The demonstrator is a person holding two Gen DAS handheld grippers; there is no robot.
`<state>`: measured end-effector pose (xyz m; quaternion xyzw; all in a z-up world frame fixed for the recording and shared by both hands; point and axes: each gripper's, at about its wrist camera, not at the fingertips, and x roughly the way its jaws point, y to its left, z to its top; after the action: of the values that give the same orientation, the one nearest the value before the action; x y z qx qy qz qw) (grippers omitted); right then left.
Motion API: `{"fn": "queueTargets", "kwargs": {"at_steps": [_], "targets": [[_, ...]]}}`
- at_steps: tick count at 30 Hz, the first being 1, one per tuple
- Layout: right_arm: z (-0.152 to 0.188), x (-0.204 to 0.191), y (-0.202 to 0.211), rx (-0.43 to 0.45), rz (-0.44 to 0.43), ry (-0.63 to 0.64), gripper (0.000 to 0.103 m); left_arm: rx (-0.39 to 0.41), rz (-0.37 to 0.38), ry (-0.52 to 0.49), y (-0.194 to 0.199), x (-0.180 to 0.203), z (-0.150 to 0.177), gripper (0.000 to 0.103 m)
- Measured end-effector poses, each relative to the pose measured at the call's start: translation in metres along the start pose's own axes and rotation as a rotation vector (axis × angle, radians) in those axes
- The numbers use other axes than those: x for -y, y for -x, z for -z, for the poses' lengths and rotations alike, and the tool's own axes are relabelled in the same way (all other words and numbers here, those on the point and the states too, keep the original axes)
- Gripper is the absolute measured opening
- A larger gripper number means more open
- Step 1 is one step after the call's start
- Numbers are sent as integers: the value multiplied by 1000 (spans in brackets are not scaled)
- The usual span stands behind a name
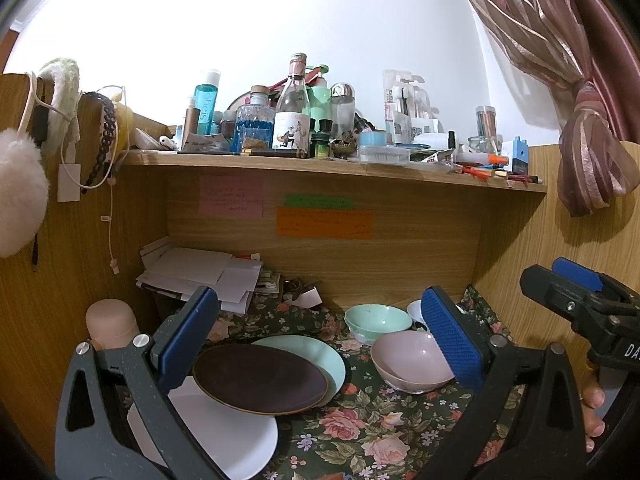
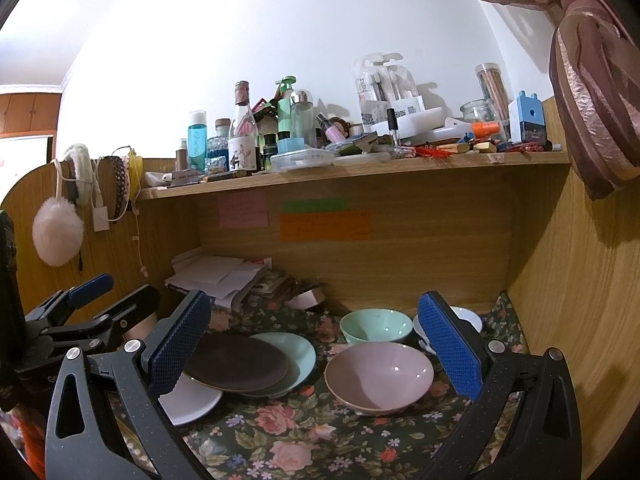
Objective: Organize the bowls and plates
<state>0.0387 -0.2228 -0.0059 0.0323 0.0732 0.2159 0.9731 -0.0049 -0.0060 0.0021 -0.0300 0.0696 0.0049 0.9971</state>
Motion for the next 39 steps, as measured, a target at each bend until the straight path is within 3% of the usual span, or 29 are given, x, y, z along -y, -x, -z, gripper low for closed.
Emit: {"fn": "queueTargets", "kwargs": {"at_steps": [14,29,34,39], "targets": [[16,3,-37,-81,-13,-27,103,-66,-24,6,-28,-14,16,103],[50,6,-118,-250,-119,-43,103,-286,-138,50,-88,-78,62,103],[59,-6,-151,-343,-142,14,103,-368,-195,88,-107,-107,80,103],[69,-23,-180,-412,-182,83,103,-465,-201,130,-127,-132,92,103]]}}
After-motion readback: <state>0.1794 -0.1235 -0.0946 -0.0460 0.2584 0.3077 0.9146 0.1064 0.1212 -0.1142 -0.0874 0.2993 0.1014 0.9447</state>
